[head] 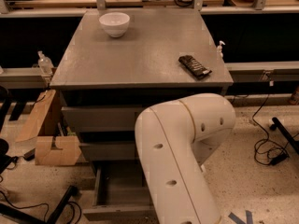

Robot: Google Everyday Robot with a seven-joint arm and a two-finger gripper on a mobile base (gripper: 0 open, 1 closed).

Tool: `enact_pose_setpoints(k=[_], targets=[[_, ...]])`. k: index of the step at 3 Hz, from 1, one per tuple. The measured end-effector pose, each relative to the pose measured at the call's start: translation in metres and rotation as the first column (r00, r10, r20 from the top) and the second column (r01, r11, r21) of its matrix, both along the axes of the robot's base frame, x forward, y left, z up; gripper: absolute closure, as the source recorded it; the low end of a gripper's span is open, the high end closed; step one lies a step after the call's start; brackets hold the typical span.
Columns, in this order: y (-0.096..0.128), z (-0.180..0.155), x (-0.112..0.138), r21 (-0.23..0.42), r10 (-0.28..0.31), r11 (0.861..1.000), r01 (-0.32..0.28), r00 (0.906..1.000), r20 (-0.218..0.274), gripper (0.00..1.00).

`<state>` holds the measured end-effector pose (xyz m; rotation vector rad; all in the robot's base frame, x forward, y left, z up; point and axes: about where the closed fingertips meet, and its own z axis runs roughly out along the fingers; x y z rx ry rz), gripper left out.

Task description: Open bottom drawer

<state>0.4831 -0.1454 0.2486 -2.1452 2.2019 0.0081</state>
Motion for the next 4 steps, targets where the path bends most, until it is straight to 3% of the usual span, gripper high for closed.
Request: enact_pose_setpoints(k=[1, 2, 3, 4], targets=[[-0.016, -0.004, 0.037, 0.069, -0.005, 0.998, -0.001, 0.9960, 0.090, 0.96], [-0.042, -0.015, 0.062, 0.143, -0.069, 0.989, 0.046, 0.9852, 0.157, 1.00], [-0.040, -0.018, 0.061, 0.147, -0.064, 0.988, 0.042, 0.9865, 0.151, 1.00], [-0.019, -0.046, 0.058, 0.186, -0.028, 0.982, 0.005, 0.9921, 0.123, 1.00]])
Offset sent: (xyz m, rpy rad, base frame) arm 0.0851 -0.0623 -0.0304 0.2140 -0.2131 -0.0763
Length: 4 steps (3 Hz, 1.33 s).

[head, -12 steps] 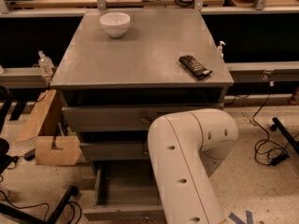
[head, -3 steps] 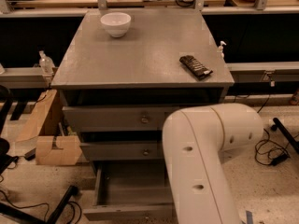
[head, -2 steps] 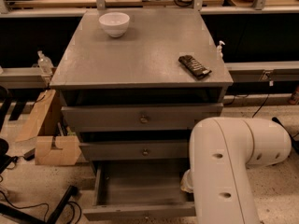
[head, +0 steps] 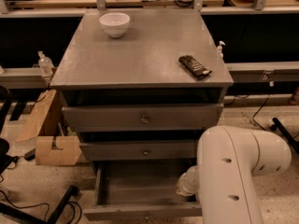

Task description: Open bottom drawer

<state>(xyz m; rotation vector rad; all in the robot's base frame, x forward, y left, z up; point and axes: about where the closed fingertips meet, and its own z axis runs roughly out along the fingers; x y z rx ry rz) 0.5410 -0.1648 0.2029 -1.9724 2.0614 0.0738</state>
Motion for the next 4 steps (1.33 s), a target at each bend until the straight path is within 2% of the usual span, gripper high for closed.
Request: enact_pose_setpoints(k=[1, 2, 3, 4], targets=[[0.040, -0.046, 0.005, 0.130, 0.068, 0.989, -0.066, 0.9977, -0.006, 1.00], [0.058, -0.065, 0.036, 0.195, 0.106, 0.974, -0.112, 0.9934, 0.043, 1.00], [0.059, -0.066, 0.033, 0.197, 0.106, 0.974, -0.112, 0.9936, 0.038, 1.00], [0.059, -0.072, 0.009, 0.205, 0.077, 0.976, -0.074, 0.9971, -0.002, 1.00]])
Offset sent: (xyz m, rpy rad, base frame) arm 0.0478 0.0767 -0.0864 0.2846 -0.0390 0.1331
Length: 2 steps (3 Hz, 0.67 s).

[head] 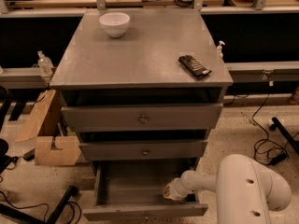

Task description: Open bottom drawer

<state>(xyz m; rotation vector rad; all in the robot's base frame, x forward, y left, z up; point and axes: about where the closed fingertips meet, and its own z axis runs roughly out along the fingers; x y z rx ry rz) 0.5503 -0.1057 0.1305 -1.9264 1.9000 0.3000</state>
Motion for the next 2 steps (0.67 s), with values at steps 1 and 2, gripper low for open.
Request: enact_pose_setpoints(k=[1, 2], targets=[[0.0040, 0.0013, -0.0510, -0.022, -0.035, 0.999, 0.034, 0.9962, -0.079, 1.00], [0.0053, 0.0036, -0.0452, -0.022, -0.035, 0.999, 0.034, 0.9962, -0.079, 1.00]])
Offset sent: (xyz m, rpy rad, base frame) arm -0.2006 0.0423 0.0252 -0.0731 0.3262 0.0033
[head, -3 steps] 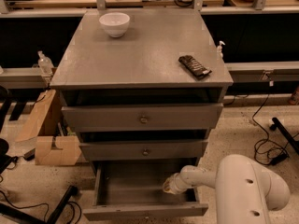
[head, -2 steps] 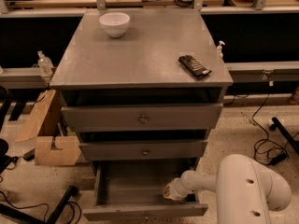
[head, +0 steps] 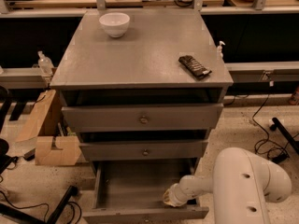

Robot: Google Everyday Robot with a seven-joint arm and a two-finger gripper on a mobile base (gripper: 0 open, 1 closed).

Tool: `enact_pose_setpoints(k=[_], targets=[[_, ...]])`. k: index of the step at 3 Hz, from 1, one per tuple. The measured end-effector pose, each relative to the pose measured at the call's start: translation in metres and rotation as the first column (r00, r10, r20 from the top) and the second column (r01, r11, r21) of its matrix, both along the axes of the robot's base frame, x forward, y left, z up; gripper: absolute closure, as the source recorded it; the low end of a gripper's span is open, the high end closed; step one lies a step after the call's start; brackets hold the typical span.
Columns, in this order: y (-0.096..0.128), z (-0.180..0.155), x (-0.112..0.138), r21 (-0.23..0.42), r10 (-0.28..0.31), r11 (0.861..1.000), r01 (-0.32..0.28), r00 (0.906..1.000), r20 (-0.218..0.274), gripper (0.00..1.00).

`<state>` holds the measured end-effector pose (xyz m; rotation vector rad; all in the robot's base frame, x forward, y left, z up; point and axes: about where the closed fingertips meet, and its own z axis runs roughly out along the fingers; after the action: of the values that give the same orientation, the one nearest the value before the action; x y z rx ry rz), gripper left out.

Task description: Open bottom drawer

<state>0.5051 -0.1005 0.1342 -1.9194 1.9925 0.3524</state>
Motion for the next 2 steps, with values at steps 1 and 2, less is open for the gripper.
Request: enact_pose_setpoints(k=[1, 2], targets=[[0.0003, 0.0000, 0.0012, 0.000, 0.000, 1.000, 0.000, 1.0000, 0.000, 1.00], [0.0006, 0.0000, 0.0027, 0.000, 0.000, 1.000, 0.000, 1.0000, 0.000, 1.00]])
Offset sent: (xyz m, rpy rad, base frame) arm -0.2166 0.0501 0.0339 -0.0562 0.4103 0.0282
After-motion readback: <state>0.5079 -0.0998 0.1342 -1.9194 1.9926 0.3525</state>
